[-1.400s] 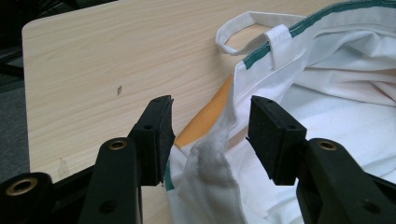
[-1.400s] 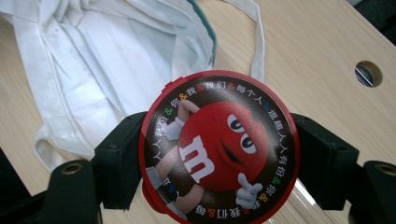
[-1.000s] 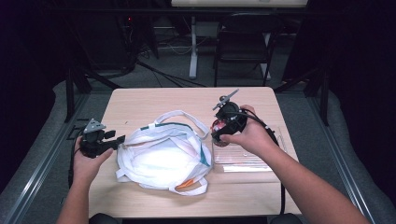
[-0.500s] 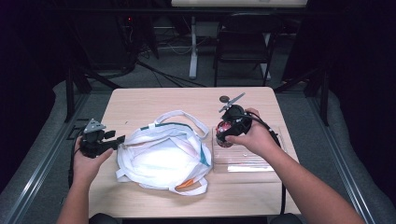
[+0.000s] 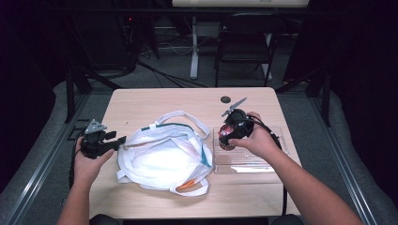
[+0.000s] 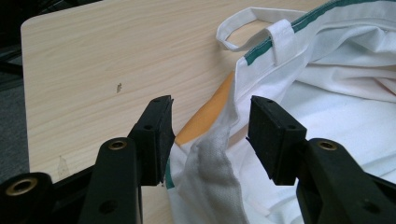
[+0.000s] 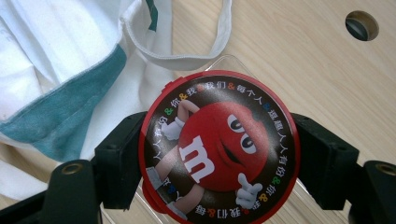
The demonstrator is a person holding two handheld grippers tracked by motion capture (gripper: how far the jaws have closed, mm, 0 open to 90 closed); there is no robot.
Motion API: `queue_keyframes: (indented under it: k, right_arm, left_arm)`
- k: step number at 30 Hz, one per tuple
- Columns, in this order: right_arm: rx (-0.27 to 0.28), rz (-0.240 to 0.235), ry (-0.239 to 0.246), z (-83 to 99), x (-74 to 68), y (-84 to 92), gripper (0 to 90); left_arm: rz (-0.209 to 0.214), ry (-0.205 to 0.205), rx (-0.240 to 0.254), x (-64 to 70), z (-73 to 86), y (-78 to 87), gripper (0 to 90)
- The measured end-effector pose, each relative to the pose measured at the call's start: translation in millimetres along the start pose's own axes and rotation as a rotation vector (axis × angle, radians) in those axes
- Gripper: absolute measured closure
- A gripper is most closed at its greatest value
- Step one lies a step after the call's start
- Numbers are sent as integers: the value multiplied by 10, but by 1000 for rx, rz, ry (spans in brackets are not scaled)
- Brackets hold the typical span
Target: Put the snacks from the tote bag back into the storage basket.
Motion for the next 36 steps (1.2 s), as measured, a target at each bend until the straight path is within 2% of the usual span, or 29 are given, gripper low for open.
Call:
queue_keyframes:
  k: [7, 15, 20, 22, 36]
  right_arm:
    - [-16, -10, 4, 57, 18, -82, 248]
    - [2, -7, 0, 104, 50, -147, 248]
    - [-6, -11, 14, 141, 69, -194, 248]
    - [-13, -5, 33, 154, 85, -213, 248]
    - [5, -12, 47, 206, 105, -384, 248]
  left_arm:
    - [-1, 3, -1, -1, 3, -1, 503]
    - [-1, 0, -3, 0, 8, -7, 502]
    - [0, 1, -2, 2, 7, -8, 502]
    - [0, 2, -2, 5, 6, -11, 502]
    - [3, -6, -10, 19, 11, -25, 502]
Point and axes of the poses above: each handheld gripper's, and its own axes: y roughly backward along the jaws, z roughly out of its underside, x roughly to its right, the point moved 7 cm from there along -y, roughly forward along the jaws, and after that the axes turned 6 degrees about x, right-handed, at the moved point
